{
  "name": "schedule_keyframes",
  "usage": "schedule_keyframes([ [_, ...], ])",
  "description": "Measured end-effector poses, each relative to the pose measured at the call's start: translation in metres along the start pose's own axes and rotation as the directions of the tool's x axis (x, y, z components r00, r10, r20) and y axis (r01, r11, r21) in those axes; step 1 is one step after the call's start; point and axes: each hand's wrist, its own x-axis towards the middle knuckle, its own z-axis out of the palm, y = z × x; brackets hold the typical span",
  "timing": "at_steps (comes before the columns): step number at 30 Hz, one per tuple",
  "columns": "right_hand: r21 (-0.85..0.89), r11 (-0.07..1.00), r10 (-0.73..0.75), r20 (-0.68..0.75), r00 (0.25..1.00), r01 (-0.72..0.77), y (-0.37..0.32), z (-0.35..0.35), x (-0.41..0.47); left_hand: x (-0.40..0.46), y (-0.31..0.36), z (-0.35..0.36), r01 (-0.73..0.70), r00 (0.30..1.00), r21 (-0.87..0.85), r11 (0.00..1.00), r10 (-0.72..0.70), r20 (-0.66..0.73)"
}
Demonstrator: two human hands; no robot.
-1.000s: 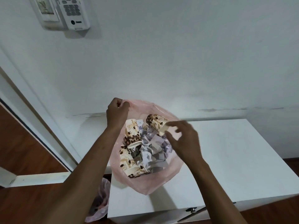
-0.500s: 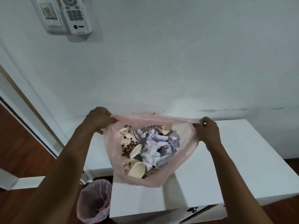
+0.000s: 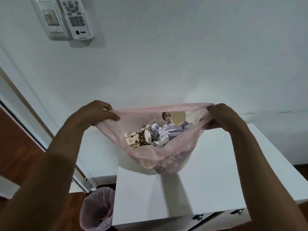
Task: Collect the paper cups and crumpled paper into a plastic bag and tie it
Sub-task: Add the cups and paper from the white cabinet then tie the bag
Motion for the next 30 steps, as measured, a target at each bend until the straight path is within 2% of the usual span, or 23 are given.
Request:
schedule_keyframes([
  [2,0.093,0.995,0.018,0.002,1.0,-0.018,0.004,-0.001,0.001,-0.002,-0.001,-0.007,0.015,0.998,-0.157,0.987,-0.006,0.055],
  [3,0.093,0.995,0.046,0.004,0.999,-0.046,0.006,-0.002,0.002,-0.001,-0.002,-0.008,0.015,0.999,-0.23,0.973,-0.006,0.039],
  [4,0.041,0.997,0.065,0.013,0.998,-0.066,0.007,-0.005,0.002,0.001,-0.003,-0.009,0.009,1.0,-0.29,0.957,-0.014,-0.013],
  [6,-0.21,0.975,0.083,0.017,0.996,-0.077,0.005,-0.011,-0.001,0.006,-0.005,-0.008,-0.008,0.981,-0.361,0.933,-0.062,-0.183],
  [7,-0.342,0.937,0.077,-0.001,0.997,-0.072,0.002,-0.014,-0.002,0.009,-0.006,-0.006,-0.015,0.96,-0.356,0.934,-0.086,-0.266],
  [9,-0.477,0.875,0.05,-0.078,0.996,-0.081,-0.002,-0.018,-0.004,0.015,-0.009,-0.001,-0.016,0.907,-0.24,0.971,-0.087,-0.411],
  [12,-0.471,0.872,0.091,-0.108,0.99,-0.132,-0.004,-0.026,-0.002,0.016,-0.011,0.001,0.059,0.878,-0.035,0.998,-0.068,-0.474],
  [14,-0.455,0.886,0.048,-0.1,0.994,-0.089,-0.008,-0.032,-0.005,0.014,-0.008,-0.003,0.092,0.877,0.026,0.995,-0.069,-0.475],
  [17,-0.522,0.853,-0.139,-0.248,0.959,-0.011,-0.014,-0.031,-0.006,0.015,-0.007,-0.012,0.1,0.883,0.106,0.989,-0.039,-0.468],
  [19,-0.574,0.816,-0.062,-0.211,0.976,-0.072,-0.013,-0.023,-0.008,0.017,-0.007,-0.015,0.12,0.905,0.141,0.983,-0.051,-0.422],
  [21,-0.472,0.872,0.098,-0.097,0.99,-0.133,-0.013,-0.021,-0.009,0.019,-0.006,-0.016,0.128,0.928,0.098,0.987,-0.084,-0.362],
  [22,-0.375,0.918,0.12,-0.056,0.991,-0.132,-0.015,-0.022,-0.01,0.019,-0.006,-0.017,0.13,0.936,0.037,0.991,-0.111,-0.334],
  [24,-0.189,0.978,0.076,-0.06,0.995,-0.086,-0.02,-0.028,-0.009,0.018,-0.005,-0.021,0.147,0.944,-0.101,0.984,-0.17,-0.284],
  [25,-0.165,0.983,0.072,-0.067,0.995,-0.082,-0.021,-0.028,-0.008,0.018,-0.005,-0.023,0.146,0.95,-0.14,0.979,-0.179,-0.257],
  [28,-0.292,0.946,0.141,-0.023,0.99,-0.142,-0.016,-0.022,-0.007,0.015,-0.001,-0.025,0.111,0.973,-0.161,0.981,-0.14,-0.182],
  [30,-0.202,0.973,0.098,-0.08,0.992,-0.112,-0.017,-0.021,-0.003,0.013,0.0,-0.027,0.079,0.978,-0.179,0.981,-0.111,-0.174],
])
